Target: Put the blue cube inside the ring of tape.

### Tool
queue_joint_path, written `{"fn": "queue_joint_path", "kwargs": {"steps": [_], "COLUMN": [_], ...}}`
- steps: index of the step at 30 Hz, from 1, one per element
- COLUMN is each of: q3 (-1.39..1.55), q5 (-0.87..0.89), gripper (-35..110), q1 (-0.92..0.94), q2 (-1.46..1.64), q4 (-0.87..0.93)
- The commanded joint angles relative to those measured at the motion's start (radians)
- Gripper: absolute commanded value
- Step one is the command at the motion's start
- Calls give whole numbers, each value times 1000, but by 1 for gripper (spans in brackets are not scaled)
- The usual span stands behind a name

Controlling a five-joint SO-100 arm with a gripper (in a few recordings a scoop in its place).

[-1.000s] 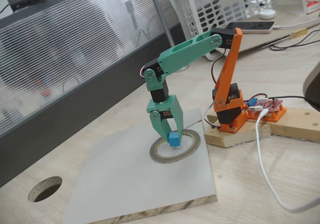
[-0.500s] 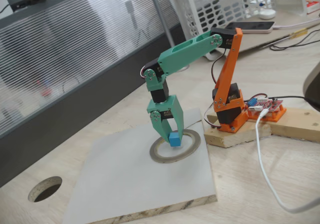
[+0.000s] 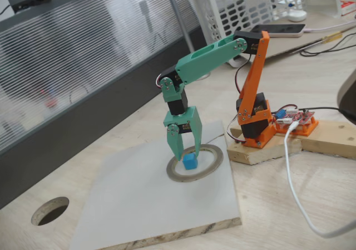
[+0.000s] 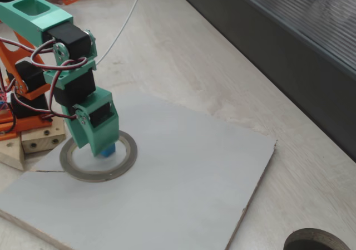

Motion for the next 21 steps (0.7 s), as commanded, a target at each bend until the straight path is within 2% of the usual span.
{"fn": "queue_joint_path", "kwargs": {"steps": [1,21], "q3": [3,-14], "q5": [12,6], "gripper": [39,39], "q1": [17,17], "q2": [12,23], "q4": [17,6]}}
